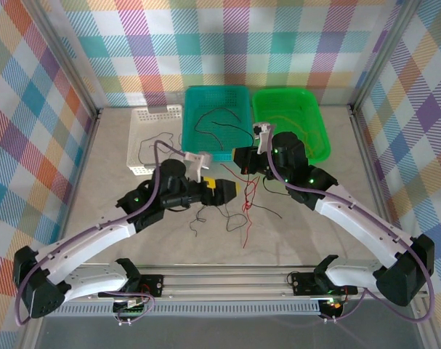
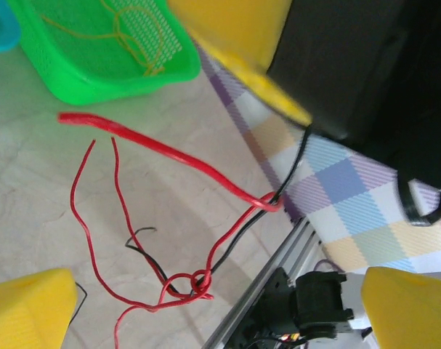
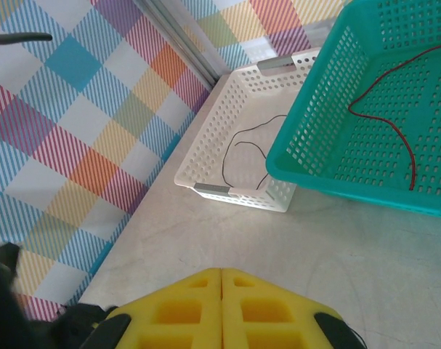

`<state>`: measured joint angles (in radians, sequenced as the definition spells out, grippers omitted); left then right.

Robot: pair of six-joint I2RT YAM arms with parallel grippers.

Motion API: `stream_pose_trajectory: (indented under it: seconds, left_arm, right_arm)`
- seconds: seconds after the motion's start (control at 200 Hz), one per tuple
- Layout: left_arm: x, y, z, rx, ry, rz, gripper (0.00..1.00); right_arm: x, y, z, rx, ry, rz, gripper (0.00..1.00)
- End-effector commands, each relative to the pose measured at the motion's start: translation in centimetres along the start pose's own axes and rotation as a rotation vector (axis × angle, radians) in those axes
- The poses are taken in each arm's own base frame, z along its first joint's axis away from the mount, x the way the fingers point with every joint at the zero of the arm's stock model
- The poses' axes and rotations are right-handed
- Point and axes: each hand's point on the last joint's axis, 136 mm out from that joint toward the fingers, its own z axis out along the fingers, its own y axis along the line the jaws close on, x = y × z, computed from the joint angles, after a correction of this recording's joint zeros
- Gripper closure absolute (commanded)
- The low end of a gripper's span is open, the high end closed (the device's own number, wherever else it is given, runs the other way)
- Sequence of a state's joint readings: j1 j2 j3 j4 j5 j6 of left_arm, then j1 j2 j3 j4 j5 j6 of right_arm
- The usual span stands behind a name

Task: Untangle the cables

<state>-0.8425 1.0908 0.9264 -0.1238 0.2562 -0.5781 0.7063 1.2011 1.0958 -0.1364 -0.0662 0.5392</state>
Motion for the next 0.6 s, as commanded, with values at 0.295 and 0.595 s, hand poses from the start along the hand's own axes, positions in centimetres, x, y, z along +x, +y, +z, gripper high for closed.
stream_pose_trajectory:
  seconds: [0.295,0.595]
  left_arm:
    - [-3.8,1.1,1.1,-0.093,-0.203,-0.041,0.00]
    - [-5.0,-1.1,0.7,0.043,-0.317,-0.085,0.04]
  right_arm:
    - [-0.4,1.8,-0.9,-0.085,-0.011,0.054,1.00]
    - [0.1,1.8,-1.3,-0.097,-0.013,0.074,1.00]
